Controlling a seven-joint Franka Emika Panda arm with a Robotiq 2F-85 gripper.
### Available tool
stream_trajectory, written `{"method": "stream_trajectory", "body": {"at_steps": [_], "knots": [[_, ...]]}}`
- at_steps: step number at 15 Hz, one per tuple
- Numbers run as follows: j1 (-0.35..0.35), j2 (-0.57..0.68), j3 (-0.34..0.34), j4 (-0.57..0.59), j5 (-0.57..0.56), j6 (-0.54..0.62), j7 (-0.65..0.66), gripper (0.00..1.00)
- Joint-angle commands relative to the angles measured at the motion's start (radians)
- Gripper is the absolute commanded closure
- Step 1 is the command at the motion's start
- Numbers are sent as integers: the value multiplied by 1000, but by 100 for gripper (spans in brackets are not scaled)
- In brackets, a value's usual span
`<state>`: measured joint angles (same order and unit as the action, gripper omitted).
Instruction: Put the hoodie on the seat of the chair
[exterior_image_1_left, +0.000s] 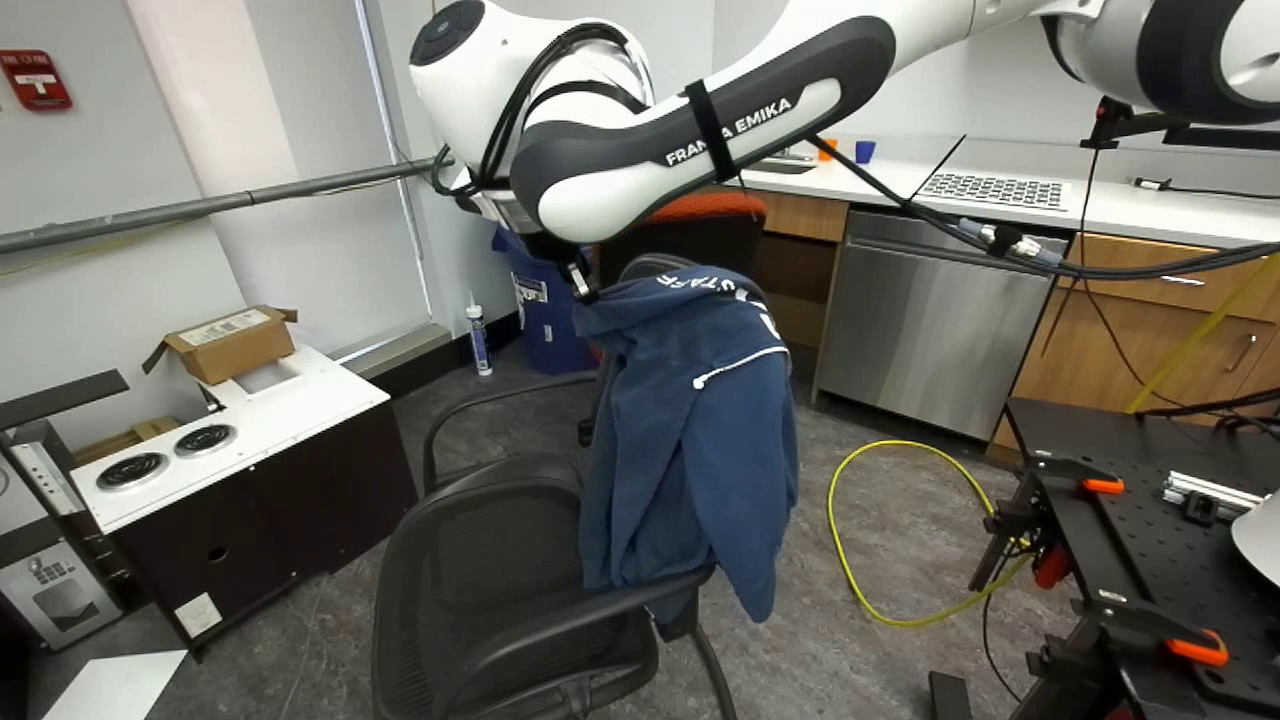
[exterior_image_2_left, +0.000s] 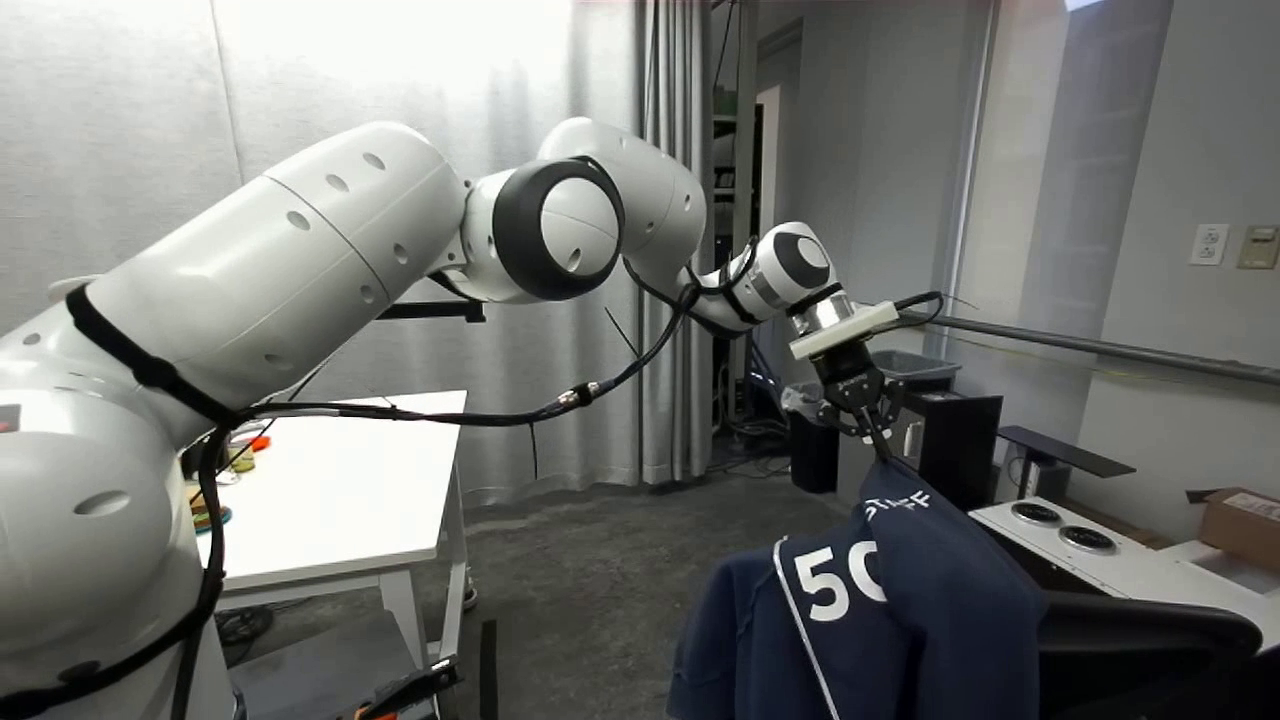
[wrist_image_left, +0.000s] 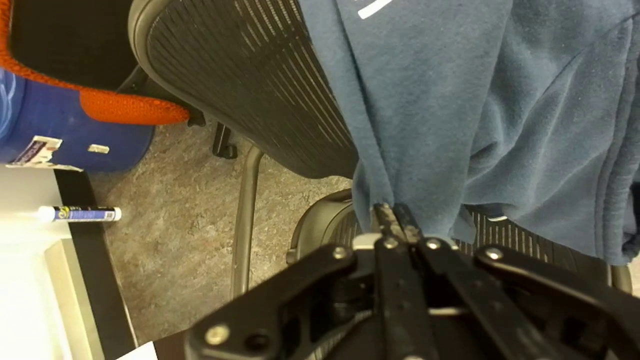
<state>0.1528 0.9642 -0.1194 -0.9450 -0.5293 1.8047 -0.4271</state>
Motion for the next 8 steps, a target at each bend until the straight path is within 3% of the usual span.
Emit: {"method": "stream_trajectory", "body": {"at_steps": [1,4,5,8], "knots": [[8,113,-7,131,-37,-8,-70,100],[-11,187,-25,195,-34,-47,-112,100],[-19,208,-37,214,-33,-59,-120,73],[-40,243,-65,249,-28,-99,-140,58]]}}
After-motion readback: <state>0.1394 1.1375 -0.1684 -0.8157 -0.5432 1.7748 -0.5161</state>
